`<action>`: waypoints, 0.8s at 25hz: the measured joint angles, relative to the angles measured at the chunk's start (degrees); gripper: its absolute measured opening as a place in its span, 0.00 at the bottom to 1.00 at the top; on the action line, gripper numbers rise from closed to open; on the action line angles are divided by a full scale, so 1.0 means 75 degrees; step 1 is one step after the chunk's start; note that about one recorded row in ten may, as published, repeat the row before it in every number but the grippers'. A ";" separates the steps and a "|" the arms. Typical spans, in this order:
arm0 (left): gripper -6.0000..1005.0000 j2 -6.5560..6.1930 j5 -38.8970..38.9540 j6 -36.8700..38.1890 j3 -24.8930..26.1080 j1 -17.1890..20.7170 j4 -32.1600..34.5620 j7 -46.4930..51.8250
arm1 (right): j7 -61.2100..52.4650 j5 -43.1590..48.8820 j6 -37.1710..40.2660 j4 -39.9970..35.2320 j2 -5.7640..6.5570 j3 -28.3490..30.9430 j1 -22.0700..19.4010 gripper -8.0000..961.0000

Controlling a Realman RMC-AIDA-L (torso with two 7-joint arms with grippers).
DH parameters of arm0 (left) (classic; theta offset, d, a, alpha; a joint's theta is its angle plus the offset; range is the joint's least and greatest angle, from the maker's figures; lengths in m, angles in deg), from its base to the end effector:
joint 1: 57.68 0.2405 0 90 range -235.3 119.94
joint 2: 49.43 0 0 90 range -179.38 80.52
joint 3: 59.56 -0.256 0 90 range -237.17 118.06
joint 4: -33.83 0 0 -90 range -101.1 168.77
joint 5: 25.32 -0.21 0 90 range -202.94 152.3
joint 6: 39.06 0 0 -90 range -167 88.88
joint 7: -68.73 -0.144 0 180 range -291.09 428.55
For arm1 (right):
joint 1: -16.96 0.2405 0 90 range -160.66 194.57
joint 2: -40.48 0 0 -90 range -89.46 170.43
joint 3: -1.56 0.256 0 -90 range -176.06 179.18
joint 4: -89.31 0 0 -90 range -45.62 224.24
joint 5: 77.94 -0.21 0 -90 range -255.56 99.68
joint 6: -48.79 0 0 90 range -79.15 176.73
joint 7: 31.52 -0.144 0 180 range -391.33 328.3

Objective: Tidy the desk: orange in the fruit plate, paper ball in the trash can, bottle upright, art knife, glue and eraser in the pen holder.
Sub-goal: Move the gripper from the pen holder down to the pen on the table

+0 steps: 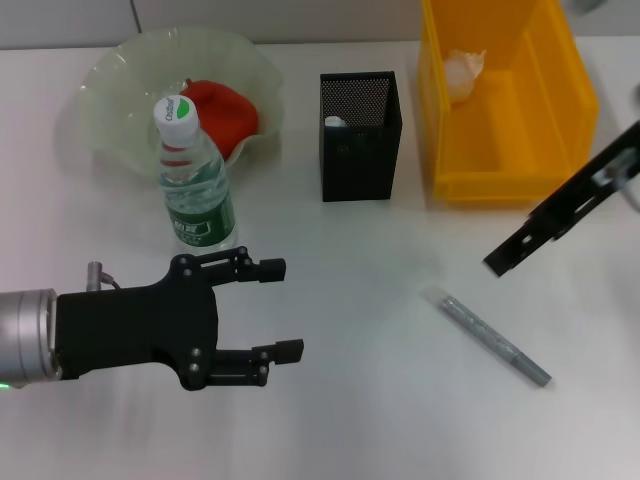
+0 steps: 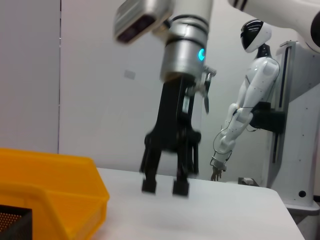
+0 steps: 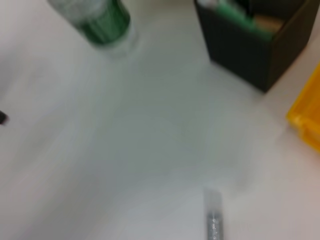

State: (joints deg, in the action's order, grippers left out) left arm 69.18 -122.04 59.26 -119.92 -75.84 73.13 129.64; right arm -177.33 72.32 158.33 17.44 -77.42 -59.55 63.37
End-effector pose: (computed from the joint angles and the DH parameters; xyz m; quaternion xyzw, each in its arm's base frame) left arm -0.2618 0.2573 -0.0188 -0.9488 -0.0690 -0.3018 0.0627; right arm 0.1563 0.3601 0.0427 -0.8989 0.3907 -0.1800 0.0831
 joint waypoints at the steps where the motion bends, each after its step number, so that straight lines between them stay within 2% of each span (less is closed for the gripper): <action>1: 0.81 0.0005 0.0000 -0.0042 -0.0062 -0.0031 -0.0037 -0.0001 | -0.0069 0.0506 -0.0265 0.0600 -0.0123 -0.0218 0.0371 0.86; 5: 0.81 0.0006 0.0000 -0.0135 -0.0110 -0.0094 -0.0134 -0.0001 | -0.0297 0.0867 -0.0749 0.1247 -0.0193 -0.0610 0.0714 0.86; 6: 0.81 0.0003 0.0000 -0.0192 -0.0111 -0.0097 -0.0164 -0.0005 | -0.0495 0.0840 -0.0986 0.1461 -0.0212 -0.0973 0.0786 0.86; 7: 0.81 0.0003 0.0000 -0.0192 -0.0111 -0.0097 -0.0164 -0.0005 | -0.0495 0.0840 -0.0986 0.1461 -0.0212 -0.0973 0.0786 0.86; 11: 0.81 0.0004 0.0001 -0.0220 -0.0119 -0.0073 -0.0177 -0.0220 | -0.0879 0.0800 -0.1581 0.1869 -0.0227 -0.1773 0.0856 0.86; 20: 0.81 0.0006 0.0009 -0.0277 -0.0132 -0.0100 -0.0178 -0.0257 | -0.0903 0.0613 -0.1919 0.2712 -0.0252 -0.2153 0.1139 0.82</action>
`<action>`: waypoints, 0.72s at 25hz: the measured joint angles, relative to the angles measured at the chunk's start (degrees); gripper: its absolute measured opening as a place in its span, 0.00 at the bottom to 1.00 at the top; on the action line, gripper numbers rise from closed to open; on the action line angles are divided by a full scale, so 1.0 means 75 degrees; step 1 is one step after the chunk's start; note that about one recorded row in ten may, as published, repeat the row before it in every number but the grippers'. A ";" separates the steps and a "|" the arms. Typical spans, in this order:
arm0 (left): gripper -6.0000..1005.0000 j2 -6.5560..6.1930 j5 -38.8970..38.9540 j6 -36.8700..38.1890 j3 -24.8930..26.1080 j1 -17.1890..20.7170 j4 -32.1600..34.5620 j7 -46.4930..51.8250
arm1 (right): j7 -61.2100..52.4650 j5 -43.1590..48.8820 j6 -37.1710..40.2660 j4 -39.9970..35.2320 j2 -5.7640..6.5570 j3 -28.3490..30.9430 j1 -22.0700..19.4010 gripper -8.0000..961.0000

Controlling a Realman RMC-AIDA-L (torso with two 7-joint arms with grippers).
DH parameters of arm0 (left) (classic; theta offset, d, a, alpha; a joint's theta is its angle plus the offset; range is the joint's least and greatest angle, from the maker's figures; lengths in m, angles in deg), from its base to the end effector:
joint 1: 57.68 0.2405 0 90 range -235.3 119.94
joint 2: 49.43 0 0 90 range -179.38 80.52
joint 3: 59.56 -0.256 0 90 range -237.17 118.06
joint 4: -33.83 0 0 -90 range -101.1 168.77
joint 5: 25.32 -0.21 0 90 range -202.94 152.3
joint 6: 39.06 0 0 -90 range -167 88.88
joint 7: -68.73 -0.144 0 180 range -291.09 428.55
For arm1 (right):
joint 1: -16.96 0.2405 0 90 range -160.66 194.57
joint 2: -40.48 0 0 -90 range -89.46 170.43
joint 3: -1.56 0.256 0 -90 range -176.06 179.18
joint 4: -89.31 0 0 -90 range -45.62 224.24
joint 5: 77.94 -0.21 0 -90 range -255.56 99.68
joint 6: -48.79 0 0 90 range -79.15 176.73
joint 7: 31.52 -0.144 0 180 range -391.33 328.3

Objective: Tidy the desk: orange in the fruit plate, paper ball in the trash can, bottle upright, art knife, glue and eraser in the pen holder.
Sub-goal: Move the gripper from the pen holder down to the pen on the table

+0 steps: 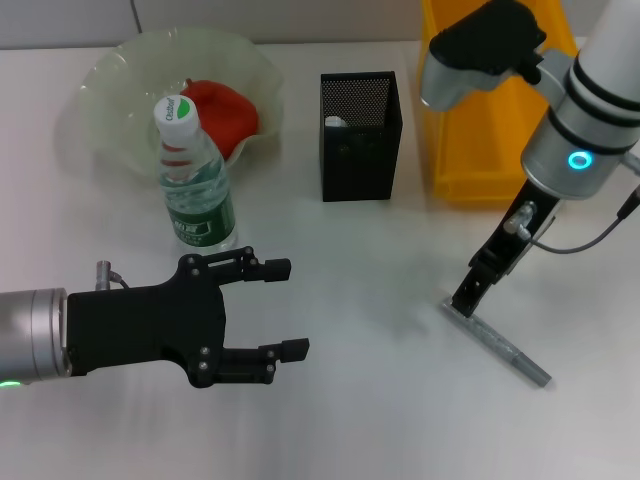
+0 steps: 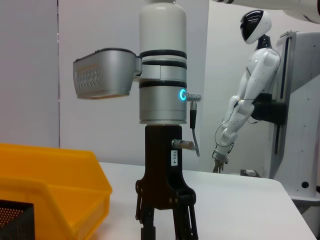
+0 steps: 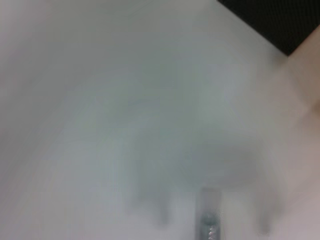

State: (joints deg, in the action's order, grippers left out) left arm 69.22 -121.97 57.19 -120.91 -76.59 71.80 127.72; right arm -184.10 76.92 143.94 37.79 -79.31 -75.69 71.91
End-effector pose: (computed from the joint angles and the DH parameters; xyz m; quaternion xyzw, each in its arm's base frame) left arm -0.2624 0.2607 -0.0253 -0.9519 -0.0608 -0.2924 0.0686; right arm 0.1574 0.3725 -0.0356 -0.8746 0.3689 -0.3012 0.0912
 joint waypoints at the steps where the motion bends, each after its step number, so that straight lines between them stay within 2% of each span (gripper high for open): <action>1: 0.81 0.0000 0.0004 -0.0001 0.0000 0.0000 0.0000 -0.0007 | -0.0010 -0.0066 -0.0080 0.0155 -0.0001 -0.0113 0.0026 0.82; 6: 0.81 0.0000 0.0015 -0.0025 0.0001 0.0001 0.0000 -0.0015 | -0.0027 -0.0372 -0.0357 0.0470 -0.0002 -0.0602 0.0027 0.80; 18: 0.81 0.0011 0.0042 -0.0038 0.0001 0.0024 0.0000 -0.0024 | -0.0126 -0.0506 -0.0617 0.0623 -0.0009 -0.0807 -0.0057 0.76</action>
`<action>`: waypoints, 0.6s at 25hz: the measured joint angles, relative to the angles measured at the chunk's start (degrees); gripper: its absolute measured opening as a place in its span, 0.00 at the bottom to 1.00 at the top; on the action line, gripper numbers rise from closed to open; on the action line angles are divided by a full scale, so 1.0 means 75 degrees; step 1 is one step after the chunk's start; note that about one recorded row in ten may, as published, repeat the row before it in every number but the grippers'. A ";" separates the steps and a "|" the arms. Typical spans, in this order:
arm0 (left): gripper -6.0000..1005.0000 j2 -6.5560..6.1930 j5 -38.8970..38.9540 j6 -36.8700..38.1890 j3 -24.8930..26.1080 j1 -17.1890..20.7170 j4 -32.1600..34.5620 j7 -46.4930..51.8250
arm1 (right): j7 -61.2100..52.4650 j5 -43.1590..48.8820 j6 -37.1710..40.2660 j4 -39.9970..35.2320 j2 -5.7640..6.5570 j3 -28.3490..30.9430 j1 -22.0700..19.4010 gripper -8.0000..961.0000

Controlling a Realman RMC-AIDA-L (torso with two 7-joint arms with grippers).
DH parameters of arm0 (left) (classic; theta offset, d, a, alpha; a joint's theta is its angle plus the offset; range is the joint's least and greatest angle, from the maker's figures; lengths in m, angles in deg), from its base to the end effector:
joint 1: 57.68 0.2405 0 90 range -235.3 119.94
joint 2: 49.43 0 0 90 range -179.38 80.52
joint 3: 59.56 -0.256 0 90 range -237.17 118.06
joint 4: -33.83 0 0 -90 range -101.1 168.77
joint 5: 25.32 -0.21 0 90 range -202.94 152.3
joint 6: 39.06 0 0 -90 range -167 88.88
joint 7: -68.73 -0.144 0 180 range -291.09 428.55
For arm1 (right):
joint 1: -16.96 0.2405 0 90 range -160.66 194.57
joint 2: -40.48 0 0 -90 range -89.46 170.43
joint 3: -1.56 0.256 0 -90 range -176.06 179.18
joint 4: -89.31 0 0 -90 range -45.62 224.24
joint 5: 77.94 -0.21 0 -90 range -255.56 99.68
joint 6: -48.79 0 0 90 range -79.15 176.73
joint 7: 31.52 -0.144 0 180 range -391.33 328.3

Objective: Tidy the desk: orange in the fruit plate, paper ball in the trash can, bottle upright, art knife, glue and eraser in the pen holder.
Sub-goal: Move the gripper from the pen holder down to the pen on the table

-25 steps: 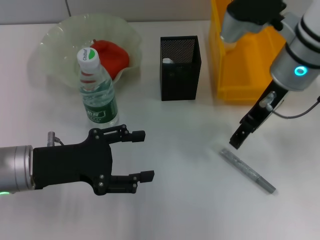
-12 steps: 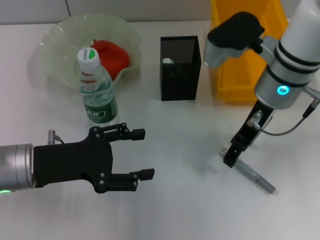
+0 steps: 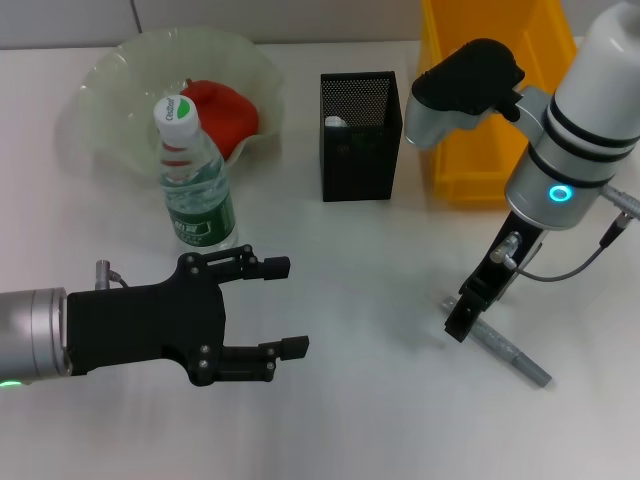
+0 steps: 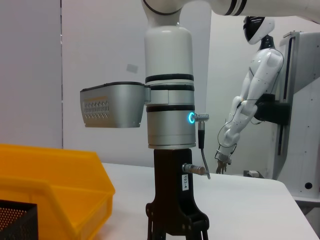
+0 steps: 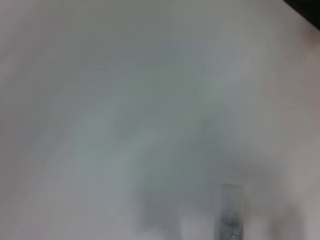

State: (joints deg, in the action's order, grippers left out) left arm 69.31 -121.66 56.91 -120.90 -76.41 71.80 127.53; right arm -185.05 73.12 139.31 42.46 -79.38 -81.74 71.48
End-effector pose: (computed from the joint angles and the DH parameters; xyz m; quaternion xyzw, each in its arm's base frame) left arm -0.2627 0.2608 -0.0255 -0.9511 -0.0616 -0.2937 0.0728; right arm 0.1692 0.3644 -0.0571 -0.8728 0.3669 -0.3123 0.0780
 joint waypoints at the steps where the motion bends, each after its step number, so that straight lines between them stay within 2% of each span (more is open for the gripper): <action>1: 0.81 0.0000 0.0001 0.0000 0.0000 0.0001 0.0000 0.0000 | 0.0000 -0.0030 -0.0024 0.0039 -0.0001 -0.0001 0.0000 0.75; 8: 0.81 0.0000 0.0002 0.0001 0.0000 -0.0015 0.0000 -0.0001 | 0.0031 -0.0081 -0.0046 0.0186 -0.0002 -0.0014 0.0021 0.73; 15: 0.81 0.0001 0.0002 0.0001 0.0007 -0.0019 0.0007 -0.0001 | 0.0045 -0.0081 -0.0048 0.0207 -0.0002 -0.0041 0.0039 0.56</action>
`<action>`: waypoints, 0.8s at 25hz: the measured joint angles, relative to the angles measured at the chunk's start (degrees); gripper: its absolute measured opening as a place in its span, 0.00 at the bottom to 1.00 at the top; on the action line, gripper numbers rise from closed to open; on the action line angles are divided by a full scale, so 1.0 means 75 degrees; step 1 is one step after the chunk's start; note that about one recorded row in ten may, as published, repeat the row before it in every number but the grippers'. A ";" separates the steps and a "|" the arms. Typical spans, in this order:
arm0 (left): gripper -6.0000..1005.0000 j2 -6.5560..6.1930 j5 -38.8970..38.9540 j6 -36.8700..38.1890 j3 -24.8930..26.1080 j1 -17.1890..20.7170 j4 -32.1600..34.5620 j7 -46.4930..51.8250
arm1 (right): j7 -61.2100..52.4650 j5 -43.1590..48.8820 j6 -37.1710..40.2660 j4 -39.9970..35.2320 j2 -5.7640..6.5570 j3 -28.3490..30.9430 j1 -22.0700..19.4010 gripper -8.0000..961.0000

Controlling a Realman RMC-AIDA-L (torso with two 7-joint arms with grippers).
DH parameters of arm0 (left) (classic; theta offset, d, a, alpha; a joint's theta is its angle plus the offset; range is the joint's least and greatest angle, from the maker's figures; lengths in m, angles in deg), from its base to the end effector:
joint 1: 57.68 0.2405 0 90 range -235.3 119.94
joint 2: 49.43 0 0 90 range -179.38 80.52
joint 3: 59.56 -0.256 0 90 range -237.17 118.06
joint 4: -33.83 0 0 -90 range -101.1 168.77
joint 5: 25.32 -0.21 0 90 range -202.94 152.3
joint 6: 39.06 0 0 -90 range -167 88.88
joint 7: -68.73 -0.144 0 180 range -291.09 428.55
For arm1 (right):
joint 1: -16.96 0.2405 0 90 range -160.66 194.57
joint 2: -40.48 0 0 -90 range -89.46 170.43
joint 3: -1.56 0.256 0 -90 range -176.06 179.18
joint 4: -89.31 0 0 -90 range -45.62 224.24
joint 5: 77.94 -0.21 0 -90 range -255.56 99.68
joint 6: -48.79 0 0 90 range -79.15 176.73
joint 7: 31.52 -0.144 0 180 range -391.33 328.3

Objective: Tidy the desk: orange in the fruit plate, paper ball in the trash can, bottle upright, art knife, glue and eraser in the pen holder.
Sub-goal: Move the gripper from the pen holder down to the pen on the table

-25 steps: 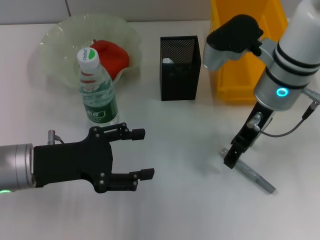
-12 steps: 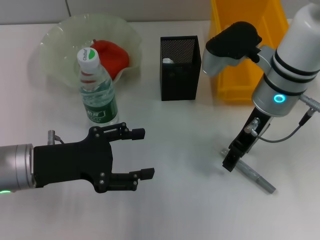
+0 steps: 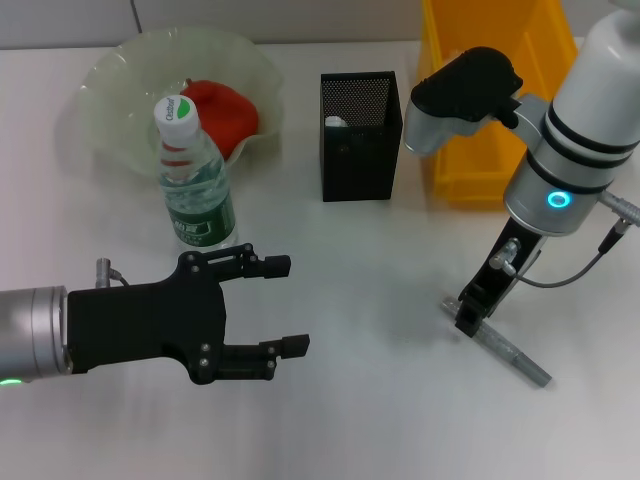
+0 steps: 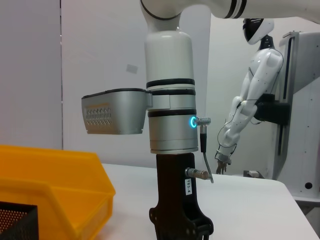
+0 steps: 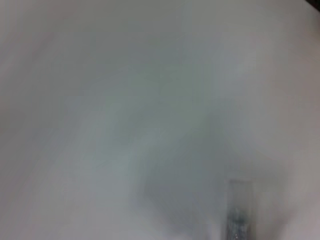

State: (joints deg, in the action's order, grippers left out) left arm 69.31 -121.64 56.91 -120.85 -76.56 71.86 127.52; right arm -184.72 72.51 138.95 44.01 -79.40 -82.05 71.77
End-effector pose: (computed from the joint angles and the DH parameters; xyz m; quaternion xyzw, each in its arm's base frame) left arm -0.2619 0.2617 -0.0252 -0.9512 -0.0598 -0.2939 0.0732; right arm 0.1719 0.3624 -0.0602 -0.8714 0.3693 -0.3153 0.0702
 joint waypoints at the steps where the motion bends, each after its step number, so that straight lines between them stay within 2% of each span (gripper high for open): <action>1: 0.81 0.0000 0.0000 0.0000 0.0003 -0.0002 0.0001 0.0000 | 0.0001 0.0000 0.0000 0.0003 0.0000 -0.0018 0.0004 0.51; 5: 0.81 0.0000 0.0000 0.0000 0.0008 -0.0013 0.0000 0.0000 | 0.0008 0.0000 0.0001 0.0006 0.0000 -0.0051 0.0018 0.33; 14: 0.81 0.0000 -0.0001 0.0000 0.0005 -0.0015 0.0000 -0.0011 | 0.0028 0.0001 0.0013 0.0069 0.0000 -0.0105 0.0037 0.31; 20: 0.81 0.0000 0.0001 -0.0029 0.0029 -0.0014 0.0000 -0.0012 | 0.0033 -0.0267 -0.0018 0.0100 0.0000 -0.0500 0.0042 0.28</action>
State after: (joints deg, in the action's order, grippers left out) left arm 69.31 -121.63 56.70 -120.63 -76.66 71.85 127.44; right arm -184.47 70.51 138.82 44.76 -79.40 -85.80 72.08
